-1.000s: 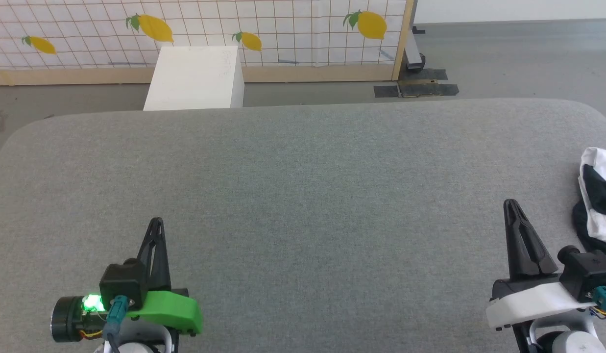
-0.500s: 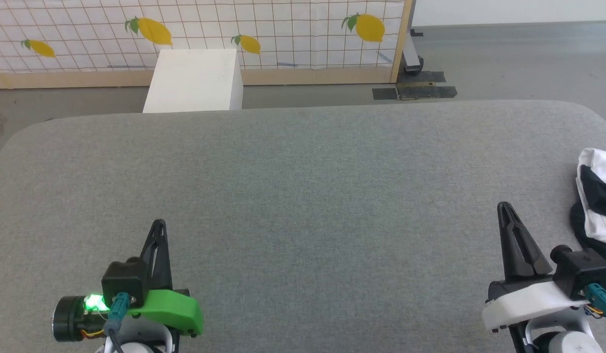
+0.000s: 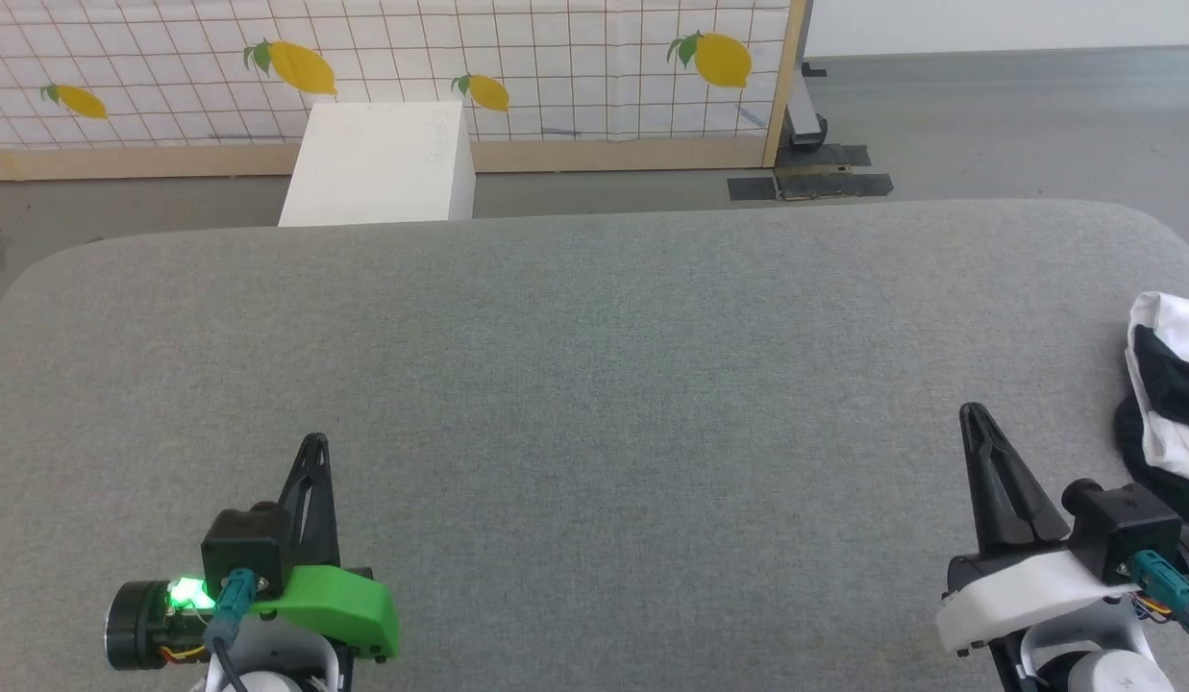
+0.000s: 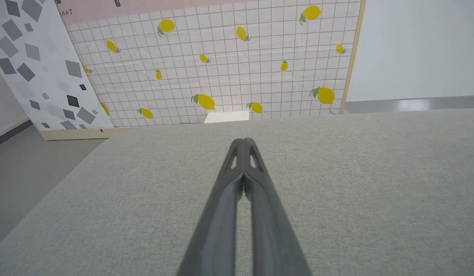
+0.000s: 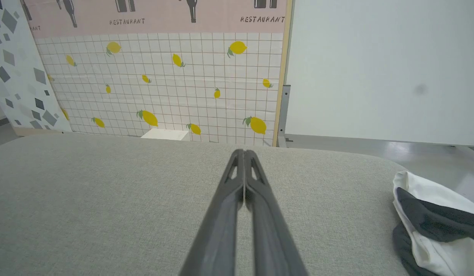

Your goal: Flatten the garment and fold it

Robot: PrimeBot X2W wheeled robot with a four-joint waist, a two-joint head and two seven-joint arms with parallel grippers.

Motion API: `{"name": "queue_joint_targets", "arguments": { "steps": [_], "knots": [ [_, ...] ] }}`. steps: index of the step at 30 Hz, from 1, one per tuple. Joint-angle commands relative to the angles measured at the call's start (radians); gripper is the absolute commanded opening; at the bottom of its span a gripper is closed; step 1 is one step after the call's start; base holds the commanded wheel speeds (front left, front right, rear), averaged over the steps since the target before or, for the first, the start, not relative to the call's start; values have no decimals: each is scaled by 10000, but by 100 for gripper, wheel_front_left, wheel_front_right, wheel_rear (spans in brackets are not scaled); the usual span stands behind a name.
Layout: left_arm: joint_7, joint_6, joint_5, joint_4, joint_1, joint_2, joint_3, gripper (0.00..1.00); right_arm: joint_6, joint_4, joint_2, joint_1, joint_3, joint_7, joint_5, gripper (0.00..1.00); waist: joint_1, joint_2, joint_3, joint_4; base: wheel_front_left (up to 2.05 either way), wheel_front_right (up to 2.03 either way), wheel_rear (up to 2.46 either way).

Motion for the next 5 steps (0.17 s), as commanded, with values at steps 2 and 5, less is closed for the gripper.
{"name": "queue_joint_targets", "arguments": {
  "steps": [2, 5],
  "knots": [
    [83, -67, 87, -26, -56, -86, 27, 0, -11, 32, 16, -111, 40, 77, -115, 0, 0, 0, -11, -5, 0, 0, 0],
    [145, -90, 98, -27, -58, -103, 38, 0, -11, 41, 17, -115, 66, 139, -140, 0, 0, 0, -25, -13, 0, 0, 0]
  ]
}}
